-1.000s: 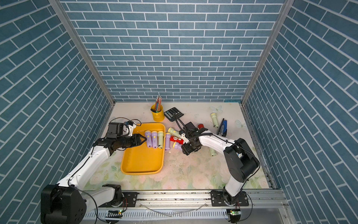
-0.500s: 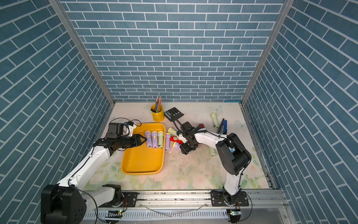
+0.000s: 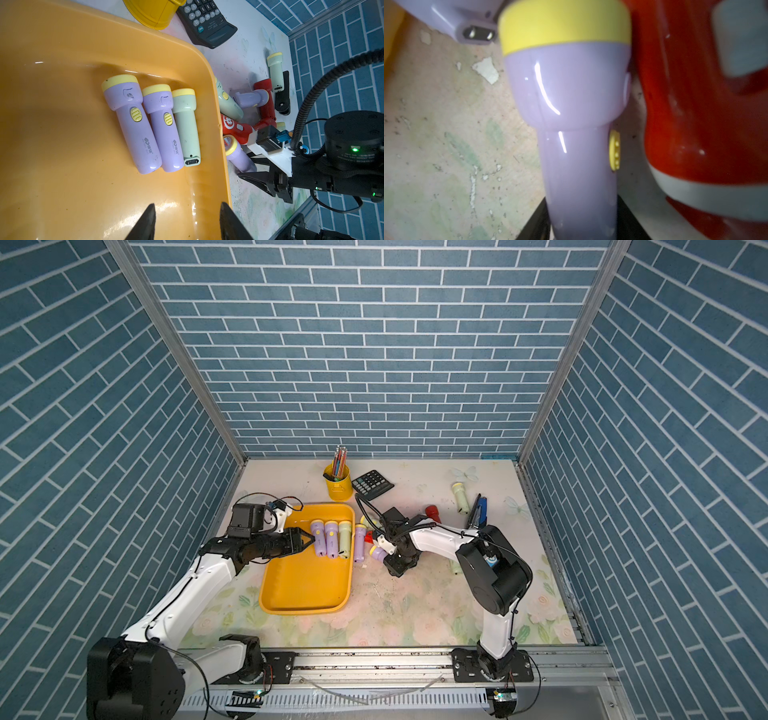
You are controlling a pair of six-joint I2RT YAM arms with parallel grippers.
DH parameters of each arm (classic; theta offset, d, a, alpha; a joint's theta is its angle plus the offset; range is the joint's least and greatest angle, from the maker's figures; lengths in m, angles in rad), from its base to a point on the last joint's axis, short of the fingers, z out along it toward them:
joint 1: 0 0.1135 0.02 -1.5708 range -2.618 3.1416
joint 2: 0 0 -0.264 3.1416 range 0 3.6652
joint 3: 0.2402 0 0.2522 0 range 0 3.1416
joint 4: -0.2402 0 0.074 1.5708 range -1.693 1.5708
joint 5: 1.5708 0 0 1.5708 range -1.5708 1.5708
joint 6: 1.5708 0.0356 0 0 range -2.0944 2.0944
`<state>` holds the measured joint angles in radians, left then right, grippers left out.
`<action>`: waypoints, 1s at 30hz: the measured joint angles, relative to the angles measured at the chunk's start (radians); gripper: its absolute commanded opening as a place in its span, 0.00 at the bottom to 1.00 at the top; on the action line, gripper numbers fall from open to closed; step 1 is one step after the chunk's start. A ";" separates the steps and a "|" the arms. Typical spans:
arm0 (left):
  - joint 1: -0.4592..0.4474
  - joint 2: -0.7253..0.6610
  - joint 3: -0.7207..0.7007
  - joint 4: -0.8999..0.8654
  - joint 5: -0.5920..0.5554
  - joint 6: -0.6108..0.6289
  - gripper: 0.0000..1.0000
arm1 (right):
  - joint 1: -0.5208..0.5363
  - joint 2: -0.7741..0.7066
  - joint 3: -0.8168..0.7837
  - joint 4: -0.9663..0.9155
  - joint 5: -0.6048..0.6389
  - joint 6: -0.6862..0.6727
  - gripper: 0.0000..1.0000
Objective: Put the flashlights into the storage boxes
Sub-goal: Pick up the flashlight from the center of the board.
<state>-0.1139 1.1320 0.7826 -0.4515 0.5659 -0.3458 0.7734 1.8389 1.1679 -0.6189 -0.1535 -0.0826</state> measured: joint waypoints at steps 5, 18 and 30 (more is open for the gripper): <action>-0.001 -0.026 0.000 -0.003 0.006 -0.006 0.50 | 0.008 -0.055 -0.068 0.057 -0.018 0.023 0.34; -0.113 -0.029 -0.018 0.080 0.054 -0.062 0.51 | 0.011 -0.335 -0.340 0.369 -0.072 0.248 0.24; -0.260 0.020 -0.020 0.270 0.069 -0.137 0.51 | 0.019 -0.549 -0.617 0.858 -0.076 0.487 0.19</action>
<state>-0.3740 1.1522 0.7624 -0.1810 0.6350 -0.4824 0.7929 1.2900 0.5510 0.2386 -0.2291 0.4042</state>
